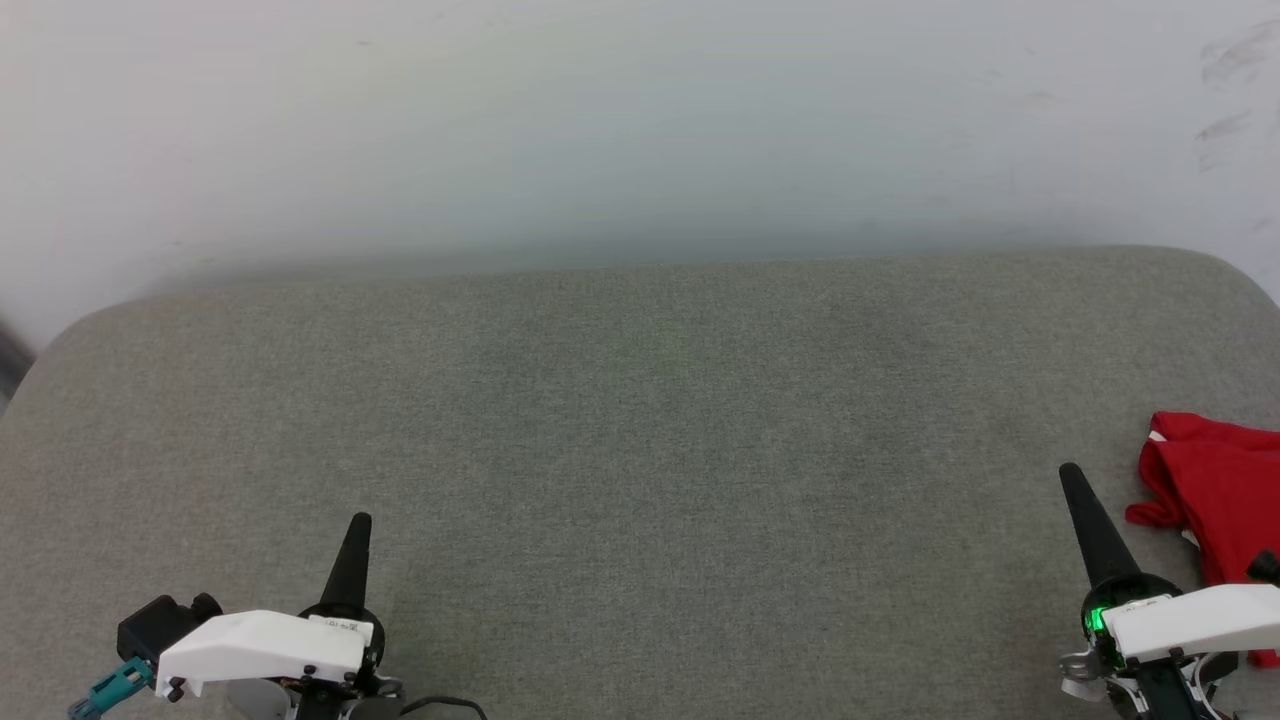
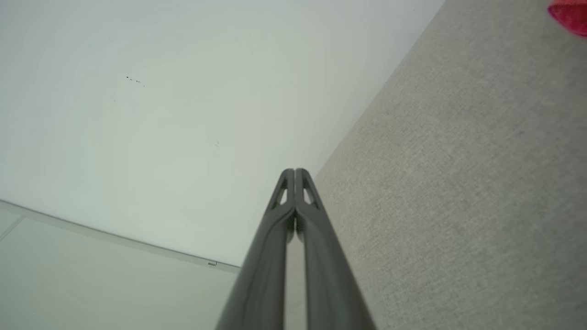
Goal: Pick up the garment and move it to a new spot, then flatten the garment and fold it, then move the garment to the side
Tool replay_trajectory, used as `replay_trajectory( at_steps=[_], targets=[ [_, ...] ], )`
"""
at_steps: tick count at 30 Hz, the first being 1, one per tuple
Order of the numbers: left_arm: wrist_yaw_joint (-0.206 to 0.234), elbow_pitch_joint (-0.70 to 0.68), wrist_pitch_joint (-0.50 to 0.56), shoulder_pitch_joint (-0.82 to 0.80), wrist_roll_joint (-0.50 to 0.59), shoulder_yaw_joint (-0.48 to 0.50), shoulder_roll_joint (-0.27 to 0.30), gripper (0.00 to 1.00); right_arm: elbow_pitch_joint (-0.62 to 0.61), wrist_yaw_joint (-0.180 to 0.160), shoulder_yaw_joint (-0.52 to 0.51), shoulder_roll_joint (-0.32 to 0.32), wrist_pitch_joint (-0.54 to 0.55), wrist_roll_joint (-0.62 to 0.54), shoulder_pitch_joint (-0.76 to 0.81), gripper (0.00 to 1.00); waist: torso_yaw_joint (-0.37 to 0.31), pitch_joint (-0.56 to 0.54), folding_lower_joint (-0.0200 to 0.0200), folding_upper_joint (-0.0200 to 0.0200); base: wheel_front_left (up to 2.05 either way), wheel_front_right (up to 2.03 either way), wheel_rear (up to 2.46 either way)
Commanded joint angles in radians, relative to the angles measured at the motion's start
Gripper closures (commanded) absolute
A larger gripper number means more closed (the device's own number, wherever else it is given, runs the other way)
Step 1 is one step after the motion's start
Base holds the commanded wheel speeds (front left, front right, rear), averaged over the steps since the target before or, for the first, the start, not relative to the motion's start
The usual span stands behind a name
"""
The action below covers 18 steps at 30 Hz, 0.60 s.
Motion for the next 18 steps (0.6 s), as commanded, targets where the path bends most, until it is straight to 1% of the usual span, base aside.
replay_trajectory(
  at_steps=[1,18],
  targets=[
    [-0.010,-0.004,0.008,-0.025,-0.023,0.010,-0.003,1.00,0.001,0.000,-0.003,0.003,0.003,0.028,-0.021,1.00,0.001,0.000,-0.0001,-0.0001,0.00,0.00,0.00],
    [-0.046,0.008,0.046,-0.041,-0.149,0.050,-0.024,1.00,0.038,0.000,-0.014,0.014,0.015,0.182,-0.044,1.00,0.009,0.003,-0.0001,-0.0001,0.00,0.00,0.00]
  ],
)
